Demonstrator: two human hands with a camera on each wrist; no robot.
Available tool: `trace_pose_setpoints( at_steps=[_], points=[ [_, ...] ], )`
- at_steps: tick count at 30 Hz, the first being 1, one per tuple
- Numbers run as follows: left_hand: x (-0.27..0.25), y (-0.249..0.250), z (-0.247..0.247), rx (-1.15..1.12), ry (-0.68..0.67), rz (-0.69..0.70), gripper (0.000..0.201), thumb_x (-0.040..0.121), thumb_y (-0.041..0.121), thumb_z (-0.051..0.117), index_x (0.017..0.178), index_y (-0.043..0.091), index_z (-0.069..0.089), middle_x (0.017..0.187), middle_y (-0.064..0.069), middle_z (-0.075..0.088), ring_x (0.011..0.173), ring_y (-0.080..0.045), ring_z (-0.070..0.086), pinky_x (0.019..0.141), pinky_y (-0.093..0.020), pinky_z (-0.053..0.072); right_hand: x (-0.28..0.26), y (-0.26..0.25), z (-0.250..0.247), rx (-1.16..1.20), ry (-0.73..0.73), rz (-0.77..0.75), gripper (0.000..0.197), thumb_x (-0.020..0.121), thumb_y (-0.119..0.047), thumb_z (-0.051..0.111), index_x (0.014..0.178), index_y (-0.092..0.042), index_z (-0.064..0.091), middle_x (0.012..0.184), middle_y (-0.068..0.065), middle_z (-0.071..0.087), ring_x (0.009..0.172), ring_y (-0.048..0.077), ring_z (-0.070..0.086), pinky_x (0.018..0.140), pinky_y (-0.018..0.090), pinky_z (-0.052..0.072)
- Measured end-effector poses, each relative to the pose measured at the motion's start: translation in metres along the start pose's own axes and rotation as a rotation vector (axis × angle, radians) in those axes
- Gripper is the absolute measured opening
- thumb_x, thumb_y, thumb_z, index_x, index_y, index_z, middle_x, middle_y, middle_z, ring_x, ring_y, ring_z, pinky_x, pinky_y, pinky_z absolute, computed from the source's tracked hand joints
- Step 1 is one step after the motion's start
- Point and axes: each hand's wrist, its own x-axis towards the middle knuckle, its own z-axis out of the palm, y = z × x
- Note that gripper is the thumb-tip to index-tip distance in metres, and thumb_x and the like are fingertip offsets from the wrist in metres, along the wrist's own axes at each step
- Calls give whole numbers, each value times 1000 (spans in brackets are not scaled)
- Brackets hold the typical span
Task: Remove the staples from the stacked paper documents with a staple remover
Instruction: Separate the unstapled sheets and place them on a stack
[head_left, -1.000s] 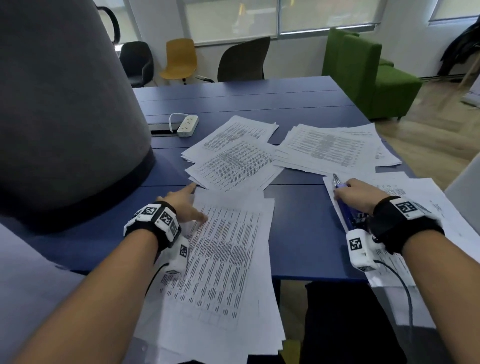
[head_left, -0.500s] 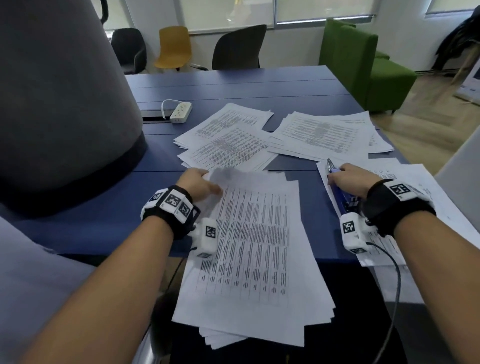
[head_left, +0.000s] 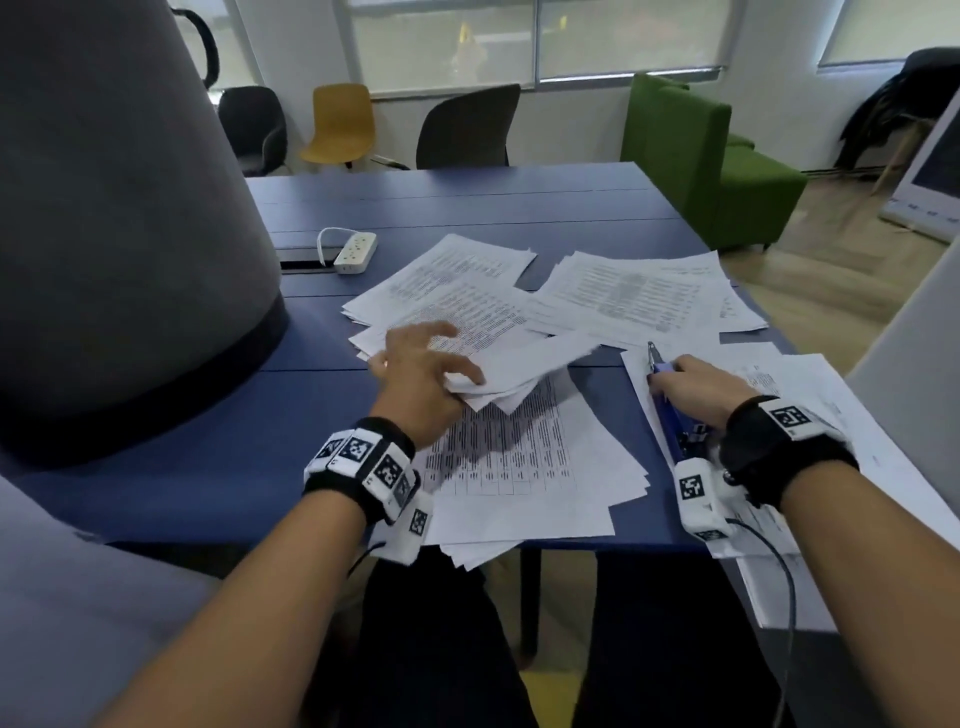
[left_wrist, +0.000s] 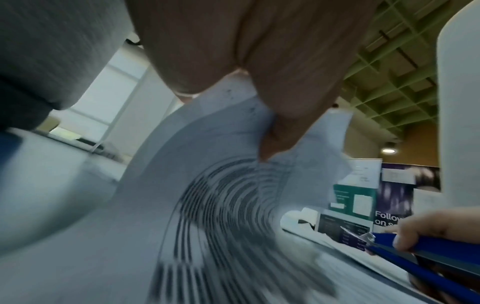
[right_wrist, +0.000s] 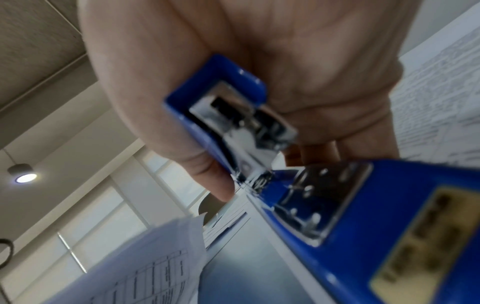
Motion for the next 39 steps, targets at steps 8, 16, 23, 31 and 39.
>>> trace_pose_setpoints(
  at_steps=[8,16,23,31,39],
  points=[
    [-12,5,-2,257,-442,147,48,85,15,74,124,41,67,158,2,42,142,-26,39,110,-56,42,-49,-46,2,142,66,-259,41,93,-27,53,132,-37,45,96,3,64,77,21,60,61,29,42],
    [-14,9,5,172,-466,87,103,71,37,84,157,34,26,153,1,29,136,-24,38,108,-48,46,-67,-98,32,-375,-226,-472,44,94,-29,51,136,-41,48,122,7,63,88,18,57,75,26,44],
    [-10,11,12,232,-471,-15,90,81,17,80,155,29,30,151,-4,18,138,-32,31,110,-49,46,-64,-102,37,-401,-277,-412,41,94,-37,52,134,-48,53,132,2,58,98,18,59,75,24,47],
    [-4,5,19,196,-490,-26,103,79,-2,67,162,28,14,164,0,25,147,-33,29,118,-52,35,-57,-104,37,-363,-292,-404,41,92,-36,55,131,-48,58,125,-2,58,97,14,55,73,20,45],
    [-4,0,22,179,-475,2,100,80,2,67,162,23,15,163,3,25,144,-30,36,117,-48,36,-54,-103,36,-252,-324,-402,41,90,-30,58,127,-48,62,115,-6,61,100,12,58,74,18,42]
  ],
)
